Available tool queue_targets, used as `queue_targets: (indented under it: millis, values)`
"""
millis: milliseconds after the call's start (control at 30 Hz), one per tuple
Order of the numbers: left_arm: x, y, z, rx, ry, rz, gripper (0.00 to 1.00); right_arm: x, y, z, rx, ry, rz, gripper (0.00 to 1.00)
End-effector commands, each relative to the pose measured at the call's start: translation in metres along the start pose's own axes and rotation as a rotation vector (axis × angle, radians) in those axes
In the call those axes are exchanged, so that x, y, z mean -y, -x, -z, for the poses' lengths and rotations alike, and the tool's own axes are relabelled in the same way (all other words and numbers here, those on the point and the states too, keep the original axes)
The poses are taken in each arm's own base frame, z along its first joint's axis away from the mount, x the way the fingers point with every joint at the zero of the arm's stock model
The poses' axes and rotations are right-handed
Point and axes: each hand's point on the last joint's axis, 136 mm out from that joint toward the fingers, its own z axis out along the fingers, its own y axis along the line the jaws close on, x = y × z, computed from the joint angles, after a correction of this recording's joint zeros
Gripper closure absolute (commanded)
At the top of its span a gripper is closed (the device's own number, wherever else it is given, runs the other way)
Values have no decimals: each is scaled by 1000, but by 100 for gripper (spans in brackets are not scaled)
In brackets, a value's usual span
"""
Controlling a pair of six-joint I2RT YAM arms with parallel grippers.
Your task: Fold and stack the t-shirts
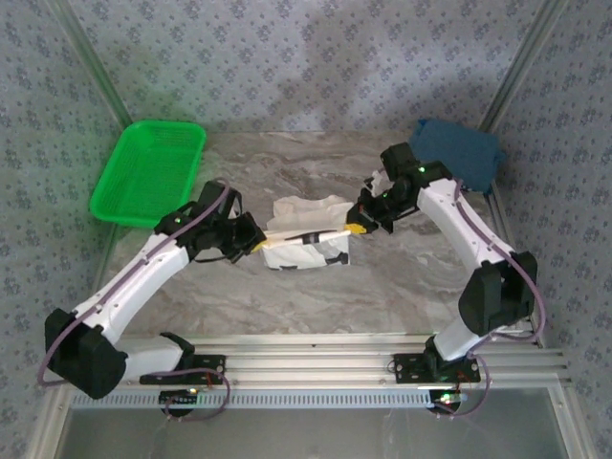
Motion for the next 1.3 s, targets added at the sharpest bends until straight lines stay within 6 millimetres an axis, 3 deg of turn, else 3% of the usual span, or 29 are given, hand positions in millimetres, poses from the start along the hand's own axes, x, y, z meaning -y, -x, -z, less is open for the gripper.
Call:
queue_targets:
  millis: [0,533,1167,1267]
  values:
    - [19,14,4,6,-43,-45,95,2,10,3,-15,-21,29,100]
    - [38,70,-45,-53,-56,-64,96,29,69,-19,-36,-69,-21,100]
    - [21,126,-132,-133,11,-78,96,82,146,-71,-36,-108,-84,100]
    - [18,133,-144,-139,22,-78,87,90,151,-80,-45,-113,-97,97]
